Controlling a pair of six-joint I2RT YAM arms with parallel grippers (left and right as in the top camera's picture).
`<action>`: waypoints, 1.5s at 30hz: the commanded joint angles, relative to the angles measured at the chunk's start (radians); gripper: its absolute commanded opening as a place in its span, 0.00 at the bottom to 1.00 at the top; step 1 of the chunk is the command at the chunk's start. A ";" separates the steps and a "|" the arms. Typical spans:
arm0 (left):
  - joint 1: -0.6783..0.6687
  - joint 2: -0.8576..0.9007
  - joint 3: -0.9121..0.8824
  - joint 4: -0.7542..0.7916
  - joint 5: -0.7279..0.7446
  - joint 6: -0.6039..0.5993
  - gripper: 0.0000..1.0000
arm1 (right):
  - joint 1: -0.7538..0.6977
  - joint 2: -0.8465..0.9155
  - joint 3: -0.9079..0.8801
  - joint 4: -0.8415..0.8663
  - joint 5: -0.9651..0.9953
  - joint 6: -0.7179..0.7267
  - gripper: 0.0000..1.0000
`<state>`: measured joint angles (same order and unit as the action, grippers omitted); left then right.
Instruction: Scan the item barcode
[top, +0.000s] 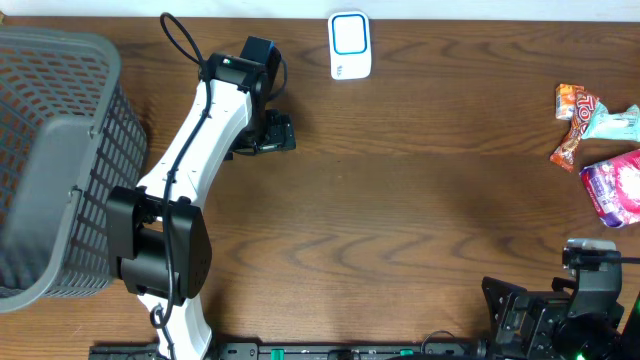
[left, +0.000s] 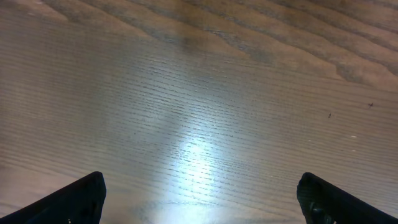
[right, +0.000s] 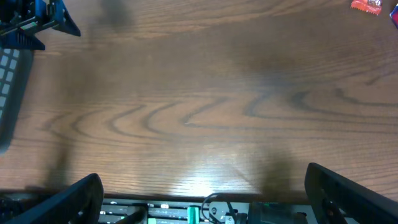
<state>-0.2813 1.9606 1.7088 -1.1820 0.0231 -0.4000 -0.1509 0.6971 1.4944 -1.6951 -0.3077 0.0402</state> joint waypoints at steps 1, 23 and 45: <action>0.003 0.011 -0.005 -0.006 -0.009 -0.002 0.98 | 0.010 -0.005 -0.006 -0.002 -0.012 -0.012 0.99; 0.003 0.011 -0.005 -0.006 -0.009 -0.002 0.98 | 0.041 -0.013 -0.021 0.063 0.070 -0.019 0.99; 0.003 0.011 -0.005 -0.006 -0.009 -0.002 0.98 | 0.087 -0.549 -0.792 0.801 -0.094 -0.161 0.99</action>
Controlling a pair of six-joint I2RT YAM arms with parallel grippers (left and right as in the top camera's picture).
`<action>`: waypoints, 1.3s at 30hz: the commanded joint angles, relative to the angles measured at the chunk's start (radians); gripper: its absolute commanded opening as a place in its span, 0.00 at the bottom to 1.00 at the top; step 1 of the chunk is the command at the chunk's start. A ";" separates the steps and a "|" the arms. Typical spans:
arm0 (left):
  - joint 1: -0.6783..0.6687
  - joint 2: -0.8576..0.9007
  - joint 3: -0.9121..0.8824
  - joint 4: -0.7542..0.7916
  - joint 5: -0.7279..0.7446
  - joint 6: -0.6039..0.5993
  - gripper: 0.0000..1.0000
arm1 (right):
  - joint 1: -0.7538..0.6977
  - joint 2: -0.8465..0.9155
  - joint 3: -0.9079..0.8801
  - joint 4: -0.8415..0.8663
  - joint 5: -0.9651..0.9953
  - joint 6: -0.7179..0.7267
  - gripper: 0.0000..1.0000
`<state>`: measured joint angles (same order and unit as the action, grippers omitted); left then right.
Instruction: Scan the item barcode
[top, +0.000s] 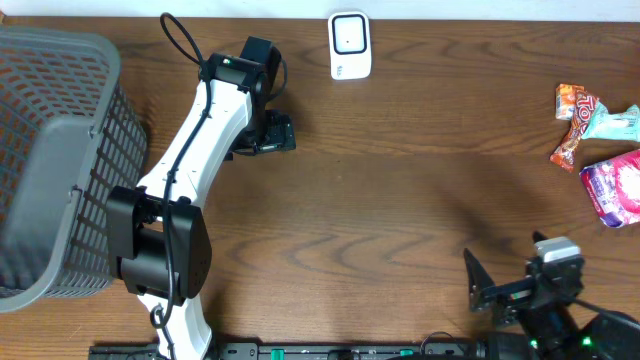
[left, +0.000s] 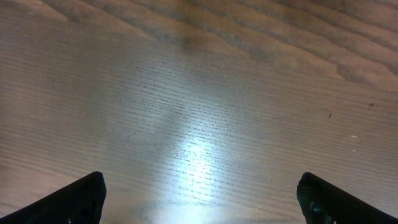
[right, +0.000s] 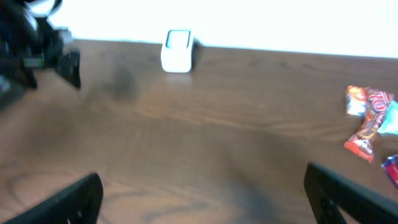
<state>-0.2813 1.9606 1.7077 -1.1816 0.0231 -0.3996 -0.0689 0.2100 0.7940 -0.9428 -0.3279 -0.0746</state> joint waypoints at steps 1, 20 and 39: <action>0.003 0.011 -0.004 -0.006 -0.009 -0.002 0.98 | 0.005 -0.087 -0.133 0.083 -0.082 -0.047 0.99; 0.003 0.011 -0.004 -0.006 -0.009 -0.002 0.98 | 0.005 -0.204 -0.557 0.678 -0.119 -0.047 0.99; 0.003 0.011 -0.004 -0.006 -0.009 -0.002 0.98 | 0.005 -0.205 -0.789 0.979 -0.086 -0.047 0.99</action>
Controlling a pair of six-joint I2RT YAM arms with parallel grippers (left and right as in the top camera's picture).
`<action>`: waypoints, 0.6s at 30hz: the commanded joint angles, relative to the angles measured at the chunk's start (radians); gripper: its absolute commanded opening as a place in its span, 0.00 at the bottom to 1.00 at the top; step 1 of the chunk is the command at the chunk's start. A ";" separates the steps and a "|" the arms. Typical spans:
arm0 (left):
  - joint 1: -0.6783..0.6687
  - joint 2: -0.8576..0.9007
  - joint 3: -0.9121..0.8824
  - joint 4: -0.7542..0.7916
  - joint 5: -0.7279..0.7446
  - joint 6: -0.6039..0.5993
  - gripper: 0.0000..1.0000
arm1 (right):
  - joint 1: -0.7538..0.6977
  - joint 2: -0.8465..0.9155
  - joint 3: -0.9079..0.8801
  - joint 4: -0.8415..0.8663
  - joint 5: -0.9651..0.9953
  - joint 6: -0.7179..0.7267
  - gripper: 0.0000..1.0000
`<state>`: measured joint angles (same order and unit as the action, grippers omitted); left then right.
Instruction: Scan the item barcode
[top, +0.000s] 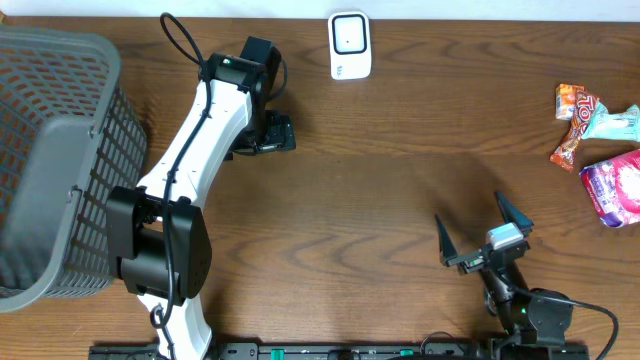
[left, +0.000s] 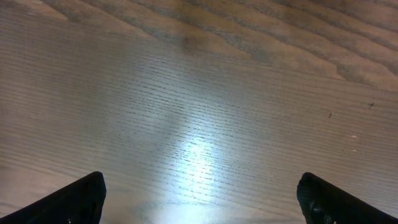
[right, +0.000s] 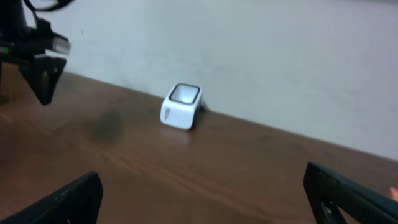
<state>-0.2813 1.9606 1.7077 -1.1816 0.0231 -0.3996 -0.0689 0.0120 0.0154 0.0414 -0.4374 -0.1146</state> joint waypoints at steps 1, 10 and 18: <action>0.003 0.011 -0.004 -0.006 -0.009 -0.002 0.98 | 0.005 -0.007 -0.011 -0.008 0.033 -0.006 0.99; 0.003 0.011 -0.004 -0.006 -0.009 -0.002 0.98 | 0.005 -0.007 -0.010 -0.086 0.043 -0.006 0.99; 0.003 0.011 -0.004 -0.006 -0.009 -0.002 0.98 | 0.005 -0.007 -0.010 -0.093 0.105 0.007 0.99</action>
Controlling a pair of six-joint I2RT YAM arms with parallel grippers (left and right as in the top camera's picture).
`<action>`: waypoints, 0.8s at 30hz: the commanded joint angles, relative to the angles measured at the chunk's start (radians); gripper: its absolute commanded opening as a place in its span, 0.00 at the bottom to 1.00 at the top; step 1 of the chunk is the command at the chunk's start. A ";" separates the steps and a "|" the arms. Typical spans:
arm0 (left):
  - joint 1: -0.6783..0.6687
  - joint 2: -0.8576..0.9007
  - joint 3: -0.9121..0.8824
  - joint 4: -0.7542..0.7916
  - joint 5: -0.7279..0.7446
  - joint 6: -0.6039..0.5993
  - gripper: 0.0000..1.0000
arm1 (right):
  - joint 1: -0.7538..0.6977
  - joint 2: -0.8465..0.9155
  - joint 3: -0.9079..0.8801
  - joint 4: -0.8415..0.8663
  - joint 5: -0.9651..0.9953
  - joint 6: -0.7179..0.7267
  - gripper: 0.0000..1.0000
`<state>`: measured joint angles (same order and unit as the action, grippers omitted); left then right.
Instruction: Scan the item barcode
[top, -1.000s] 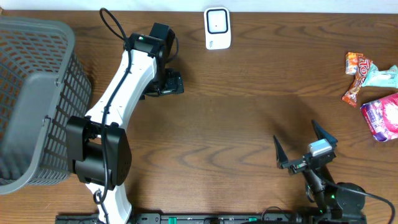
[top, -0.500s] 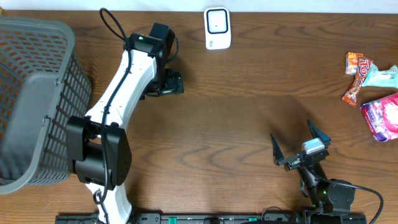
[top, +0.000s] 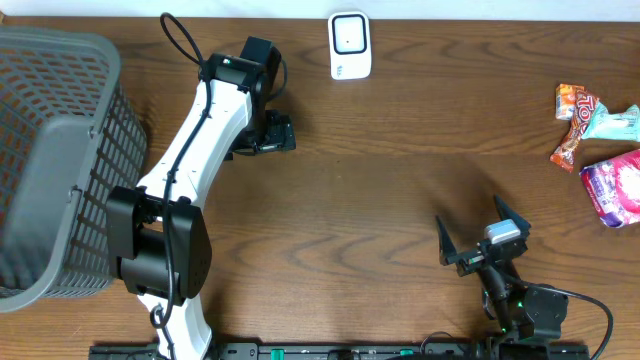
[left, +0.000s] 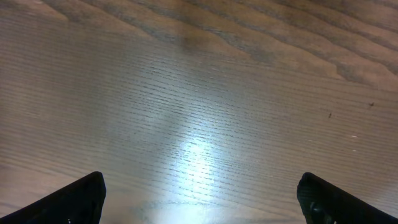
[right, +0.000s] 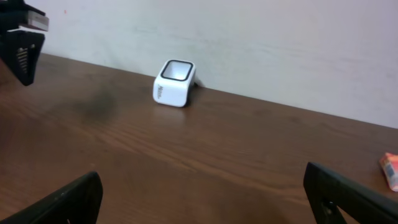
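Observation:
The white barcode scanner (top: 350, 45) stands at the table's far edge; the right wrist view shows it (right: 173, 83) against the wall. Wrapped snacks lie at the right edge: an orange-red wrapper (top: 577, 125), a teal one (top: 612, 122) and a pink packet (top: 615, 188). My right gripper (top: 475, 240) hovers open and empty near the front right, pointing toward the scanner (right: 202, 199). Over bare wood at the back left, my left gripper (top: 272, 133) is open and holds nothing (left: 199, 199).
A grey mesh basket (top: 50, 160) fills the left side of the table. The white left arm (top: 190, 150) stretches from the front edge to the back left. A white wall (right: 249, 43) rises behind the scanner.
The right gripper has shifted slightly and its view has tipped down a little, showing more table and the scanner higher in frame. The left arm has not moved.
The right arm was folded at the front right corner, facing down at the table. Then it looked across the table at the scanner and snacks. After that it stood further left, facing the wall, where it remains. The left gripper stayed open over bare wood throughout.

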<state>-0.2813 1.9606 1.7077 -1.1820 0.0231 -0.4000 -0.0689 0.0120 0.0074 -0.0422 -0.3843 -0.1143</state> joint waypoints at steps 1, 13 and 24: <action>0.003 0.011 -0.004 -0.006 -0.009 -0.002 0.98 | 0.005 -0.007 -0.002 -0.011 0.083 0.035 0.99; 0.003 0.011 -0.004 -0.006 -0.009 -0.002 0.98 | 0.018 -0.007 -0.001 -0.034 0.308 0.121 0.99; 0.003 0.011 -0.004 -0.006 -0.009 -0.002 0.98 | 0.039 -0.007 -0.001 -0.037 0.315 0.109 0.99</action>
<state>-0.2813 1.9606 1.7077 -1.1816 0.0231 -0.3996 -0.0368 0.0120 0.0074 -0.0685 -0.0891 -0.0109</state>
